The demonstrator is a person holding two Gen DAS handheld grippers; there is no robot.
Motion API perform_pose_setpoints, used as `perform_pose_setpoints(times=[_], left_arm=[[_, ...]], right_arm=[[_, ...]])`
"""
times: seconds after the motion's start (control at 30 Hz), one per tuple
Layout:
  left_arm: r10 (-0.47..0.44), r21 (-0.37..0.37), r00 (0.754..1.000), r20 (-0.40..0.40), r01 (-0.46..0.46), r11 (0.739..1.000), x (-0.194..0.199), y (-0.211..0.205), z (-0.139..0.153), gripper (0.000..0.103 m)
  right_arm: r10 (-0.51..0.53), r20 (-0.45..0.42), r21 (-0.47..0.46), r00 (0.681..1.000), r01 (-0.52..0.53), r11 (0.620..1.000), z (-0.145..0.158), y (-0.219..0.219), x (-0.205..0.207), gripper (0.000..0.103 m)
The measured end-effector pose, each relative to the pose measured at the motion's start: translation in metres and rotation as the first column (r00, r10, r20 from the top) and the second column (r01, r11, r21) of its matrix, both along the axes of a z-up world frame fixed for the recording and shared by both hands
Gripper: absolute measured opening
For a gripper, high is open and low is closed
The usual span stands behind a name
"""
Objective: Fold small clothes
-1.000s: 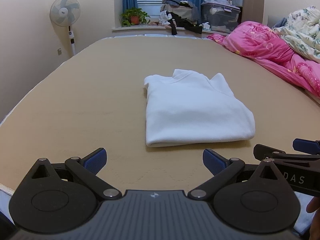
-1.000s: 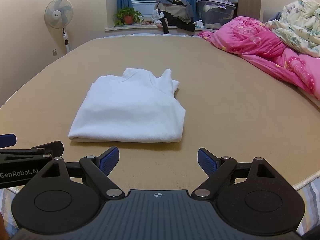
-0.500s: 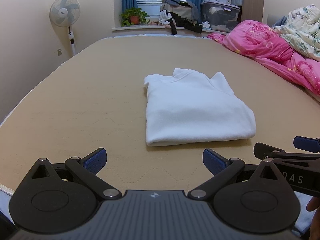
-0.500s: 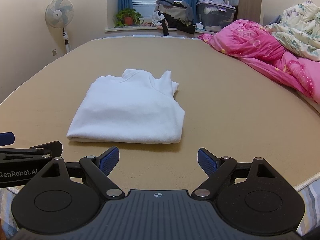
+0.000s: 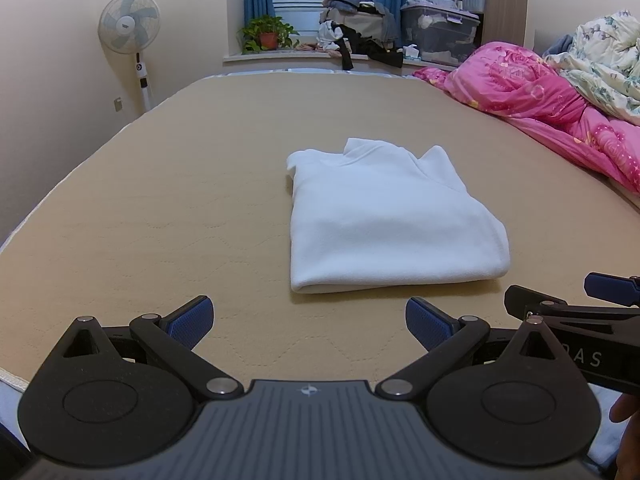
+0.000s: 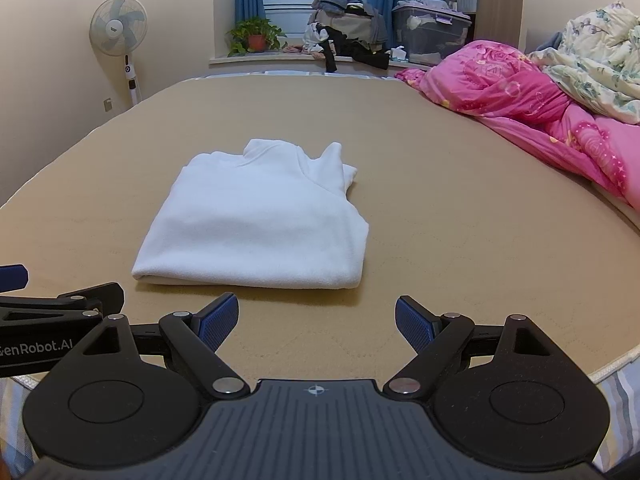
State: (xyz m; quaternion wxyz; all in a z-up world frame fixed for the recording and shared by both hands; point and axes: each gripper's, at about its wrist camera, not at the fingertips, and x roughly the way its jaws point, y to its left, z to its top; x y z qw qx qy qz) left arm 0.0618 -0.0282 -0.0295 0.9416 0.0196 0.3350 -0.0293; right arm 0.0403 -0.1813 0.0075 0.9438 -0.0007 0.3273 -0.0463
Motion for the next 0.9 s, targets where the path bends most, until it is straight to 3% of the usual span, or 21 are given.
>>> perform_pose_setpoints(times=[0.9], left_arm=[[-0.002,0.002,1.0,0.018,0.002,1.0,-0.0043,-0.0025,0.0042,0.102]], right_arm=[[-0.003,0.002,-0.005,1.0,0.003,1.0,0.0006,0.0018,0.0001,0.087]])
